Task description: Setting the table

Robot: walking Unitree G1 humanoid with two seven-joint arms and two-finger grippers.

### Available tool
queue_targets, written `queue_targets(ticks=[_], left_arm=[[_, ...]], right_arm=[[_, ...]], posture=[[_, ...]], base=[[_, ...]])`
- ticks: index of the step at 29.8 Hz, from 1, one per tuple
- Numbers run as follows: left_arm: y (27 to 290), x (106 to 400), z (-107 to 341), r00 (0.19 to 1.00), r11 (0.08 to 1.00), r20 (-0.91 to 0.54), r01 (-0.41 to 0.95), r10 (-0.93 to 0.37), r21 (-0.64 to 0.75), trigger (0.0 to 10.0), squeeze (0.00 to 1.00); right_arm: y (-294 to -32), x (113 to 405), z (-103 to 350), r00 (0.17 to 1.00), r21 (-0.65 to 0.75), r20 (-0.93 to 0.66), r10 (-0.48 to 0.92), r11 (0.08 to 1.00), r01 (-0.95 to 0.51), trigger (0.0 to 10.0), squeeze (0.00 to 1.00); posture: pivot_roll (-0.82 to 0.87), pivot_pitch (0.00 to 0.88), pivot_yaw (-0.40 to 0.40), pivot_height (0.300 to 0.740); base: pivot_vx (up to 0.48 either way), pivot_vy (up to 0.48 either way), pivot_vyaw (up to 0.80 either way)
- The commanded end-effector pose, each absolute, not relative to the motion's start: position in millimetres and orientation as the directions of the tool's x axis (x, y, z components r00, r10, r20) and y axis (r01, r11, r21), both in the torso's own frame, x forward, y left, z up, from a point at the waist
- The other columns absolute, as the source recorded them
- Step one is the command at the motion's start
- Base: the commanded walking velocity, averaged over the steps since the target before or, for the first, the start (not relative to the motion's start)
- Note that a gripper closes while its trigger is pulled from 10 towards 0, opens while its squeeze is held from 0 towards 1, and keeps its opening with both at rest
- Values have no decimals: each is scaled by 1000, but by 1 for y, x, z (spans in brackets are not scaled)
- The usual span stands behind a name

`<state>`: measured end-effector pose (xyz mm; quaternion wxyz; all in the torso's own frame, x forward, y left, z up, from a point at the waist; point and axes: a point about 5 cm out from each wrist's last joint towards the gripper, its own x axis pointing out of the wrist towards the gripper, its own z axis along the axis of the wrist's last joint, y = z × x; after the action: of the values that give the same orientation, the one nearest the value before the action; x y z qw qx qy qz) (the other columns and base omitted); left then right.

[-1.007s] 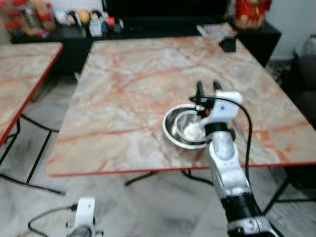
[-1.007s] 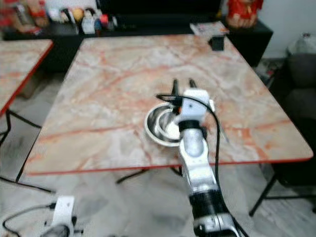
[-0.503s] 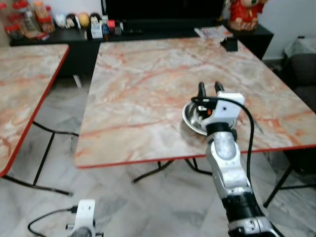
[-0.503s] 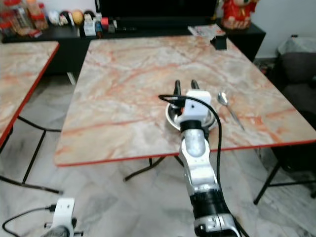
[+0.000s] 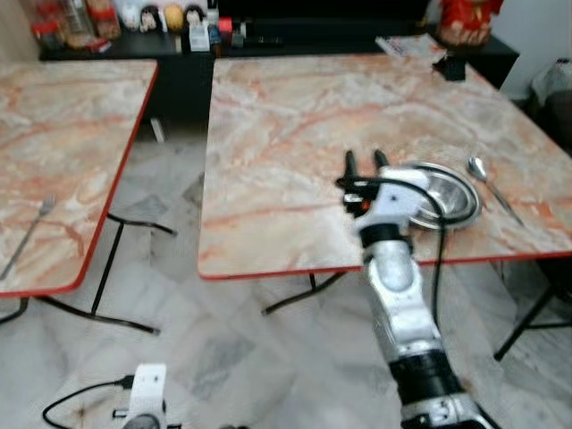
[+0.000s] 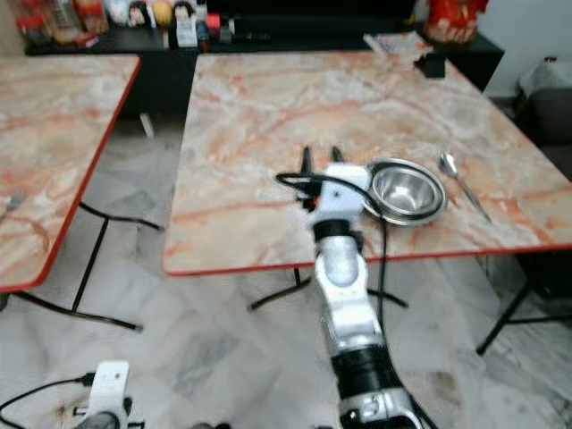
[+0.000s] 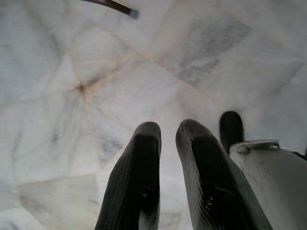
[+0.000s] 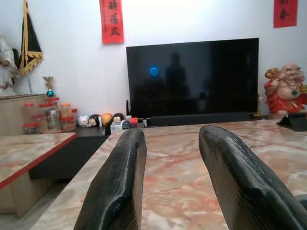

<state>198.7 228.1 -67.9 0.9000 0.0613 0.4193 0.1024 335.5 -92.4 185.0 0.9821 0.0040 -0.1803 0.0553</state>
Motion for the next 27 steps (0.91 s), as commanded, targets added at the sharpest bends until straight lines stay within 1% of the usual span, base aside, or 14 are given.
queue_targets(ticks=[1,6,27], left_arm=[[225,195,-71,616,972,-752,-143,234,185,10000,0],[225,195,-71,615,972,-752,-146,236,185,10000,0],[224,195,-71,614,972,-753,-145,235,186,10000,0]], right_arm=[[-100,336,185,931,-5,356,85,996,-89,10000,0],[-102,336,184,932,-2,354,78,997,-83,10000,0],[-101,336,184,933,1,350,81,996,-87,10000,0]], posture=[[-39,151,-2,740],[-38,152,-2,740],[-35,154,-1,740]], base=[[0,240,0],[0,194,0],[0,313,0]])
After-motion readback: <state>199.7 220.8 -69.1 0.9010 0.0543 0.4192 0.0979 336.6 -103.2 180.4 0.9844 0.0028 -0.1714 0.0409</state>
